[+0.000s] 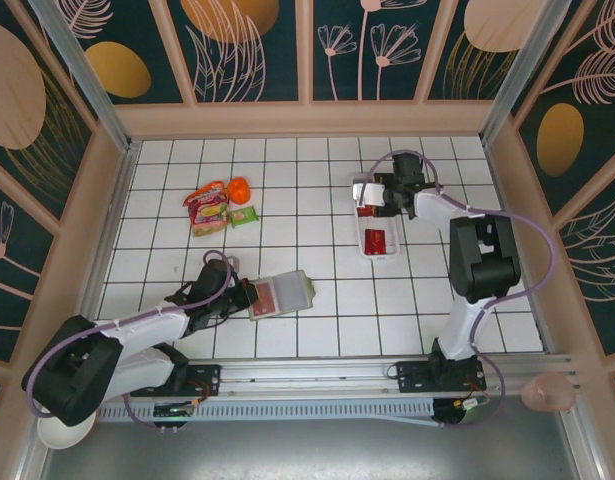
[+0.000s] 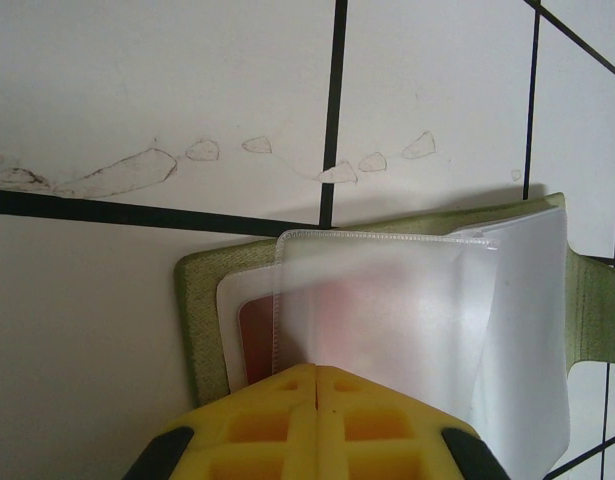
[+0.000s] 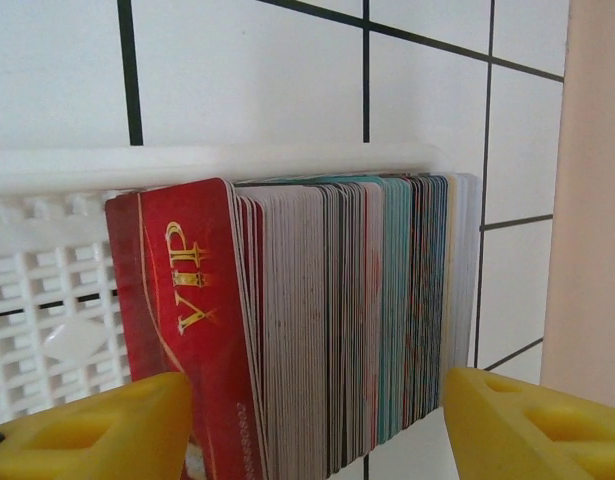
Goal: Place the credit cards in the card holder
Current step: Pick up the credit card from the storage box.
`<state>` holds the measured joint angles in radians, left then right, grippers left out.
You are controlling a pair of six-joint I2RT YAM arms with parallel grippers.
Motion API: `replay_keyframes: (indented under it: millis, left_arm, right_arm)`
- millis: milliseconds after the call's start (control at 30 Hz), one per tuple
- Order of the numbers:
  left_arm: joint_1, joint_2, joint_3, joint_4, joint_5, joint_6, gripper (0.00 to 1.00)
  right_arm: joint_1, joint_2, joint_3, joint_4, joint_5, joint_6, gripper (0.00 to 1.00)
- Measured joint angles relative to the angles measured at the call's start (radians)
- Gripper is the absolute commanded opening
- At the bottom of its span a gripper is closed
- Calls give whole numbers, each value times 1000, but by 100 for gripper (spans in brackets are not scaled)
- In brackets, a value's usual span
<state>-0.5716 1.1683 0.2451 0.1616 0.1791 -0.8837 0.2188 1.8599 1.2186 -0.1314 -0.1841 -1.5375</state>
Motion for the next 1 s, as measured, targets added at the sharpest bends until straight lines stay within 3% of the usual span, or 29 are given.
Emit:
replay_keyframes:
  millis: [467, 1000]
  left_arm:
    - [0, 14, 4, 14, 3, 0, 0]
    - [0, 14, 4, 14, 4, 0, 0]
  right_arm:
    - [26, 47, 8, 1, 18, -79, 72]
    - [37, 67, 2, 62, 79, -133, 51]
